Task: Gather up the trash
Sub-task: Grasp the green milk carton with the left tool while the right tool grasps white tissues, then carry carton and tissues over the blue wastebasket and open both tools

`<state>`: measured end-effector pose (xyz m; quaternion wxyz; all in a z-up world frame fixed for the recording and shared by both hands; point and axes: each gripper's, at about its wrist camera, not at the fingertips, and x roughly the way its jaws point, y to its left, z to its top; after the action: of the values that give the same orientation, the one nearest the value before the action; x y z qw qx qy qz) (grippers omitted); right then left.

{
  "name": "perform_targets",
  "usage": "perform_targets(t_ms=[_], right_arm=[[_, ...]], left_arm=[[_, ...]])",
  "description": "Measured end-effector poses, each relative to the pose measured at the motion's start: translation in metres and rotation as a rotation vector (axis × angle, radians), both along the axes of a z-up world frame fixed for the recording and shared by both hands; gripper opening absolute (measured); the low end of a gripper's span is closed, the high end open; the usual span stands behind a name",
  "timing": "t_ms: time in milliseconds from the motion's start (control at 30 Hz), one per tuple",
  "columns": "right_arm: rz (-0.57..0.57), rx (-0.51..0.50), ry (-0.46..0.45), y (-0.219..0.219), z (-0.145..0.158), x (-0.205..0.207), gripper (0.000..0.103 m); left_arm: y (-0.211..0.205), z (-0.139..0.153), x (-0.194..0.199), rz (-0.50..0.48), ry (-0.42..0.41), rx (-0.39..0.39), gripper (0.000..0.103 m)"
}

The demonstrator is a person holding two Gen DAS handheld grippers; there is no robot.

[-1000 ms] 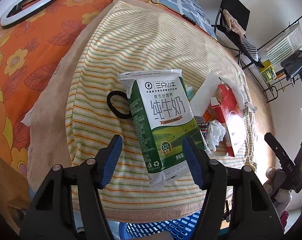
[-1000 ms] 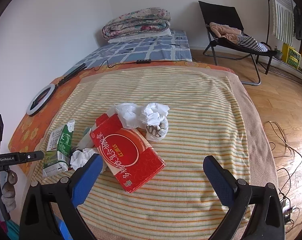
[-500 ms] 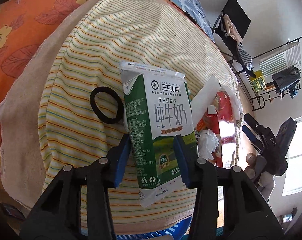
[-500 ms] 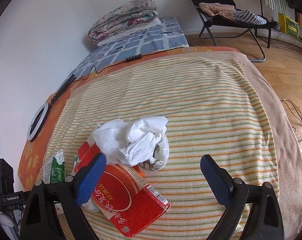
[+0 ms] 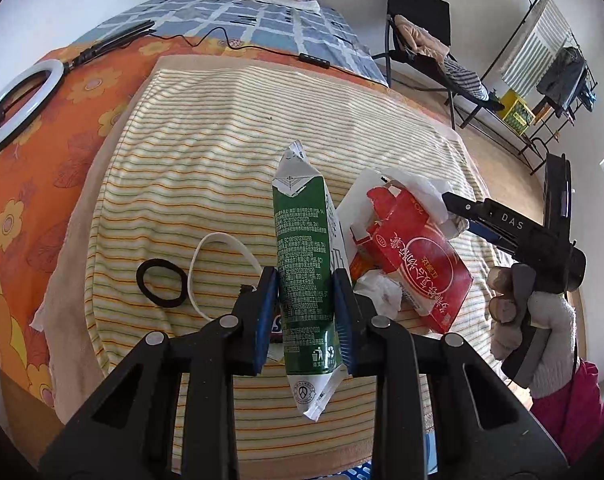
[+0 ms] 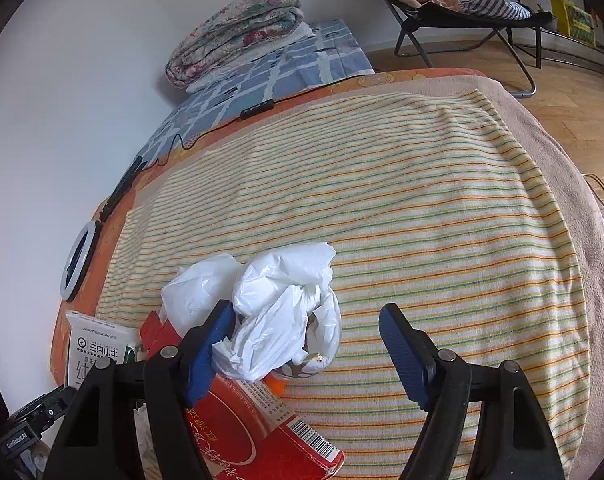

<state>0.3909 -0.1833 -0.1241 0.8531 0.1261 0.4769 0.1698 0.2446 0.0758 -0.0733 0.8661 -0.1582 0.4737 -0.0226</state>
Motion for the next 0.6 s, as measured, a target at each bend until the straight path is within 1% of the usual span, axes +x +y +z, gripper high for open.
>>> perform_targets(t_ms=[100, 200, 233, 267, 300, 333, 467, 600], right_arm=[[-0.004, 0.001, 0.003, 0.001, -0.002, 0.002, 0.077], [-0.003, 0.014, 0.012, 0.002, -0.004, 0.004, 0.071], [-0.002, 0.021, 0.015, 0.002, -0.005, 0.004, 0.067], [0.001, 0.028, 0.018, 0.003, -0.006, 0.005, 0.059], [0.005, 0.031, 0.021, 0.004, -0.006, 0.005, 0.053], [0.005, 0.028, 0.024, 0.004, -0.007, 0.005, 0.05], [0.0, 0.02, -0.006, 0.003, -0.002, 0.003, 0.04], [-0.029, 0.027, -0.038, -0.004, 0.009, -0.001, 0.039]], left_arm=[[-0.006, -0.007, 0.01, -0.004, 0.022, -0.017, 0.027], [-0.009, -0.018, 0.019, 0.003, 0.043, -0.007, 0.027], [-0.009, -0.021, 0.021, 0.005, 0.049, -0.012, 0.027], [-0.008, -0.023, 0.021, 0.007, 0.05, -0.021, 0.026], [-0.006, -0.025, 0.021, 0.013, 0.047, -0.032, 0.025], [-0.004, -0.024, 0.02, 0.019, 0.042, -0.036, 0.025], [-0.002, -0.013, 0.013, 0.029, -0.003, -0.006, 0.024], [-0.001, 0.003, 0.008, 0.025, -0.045, 0.009, 0.024]])
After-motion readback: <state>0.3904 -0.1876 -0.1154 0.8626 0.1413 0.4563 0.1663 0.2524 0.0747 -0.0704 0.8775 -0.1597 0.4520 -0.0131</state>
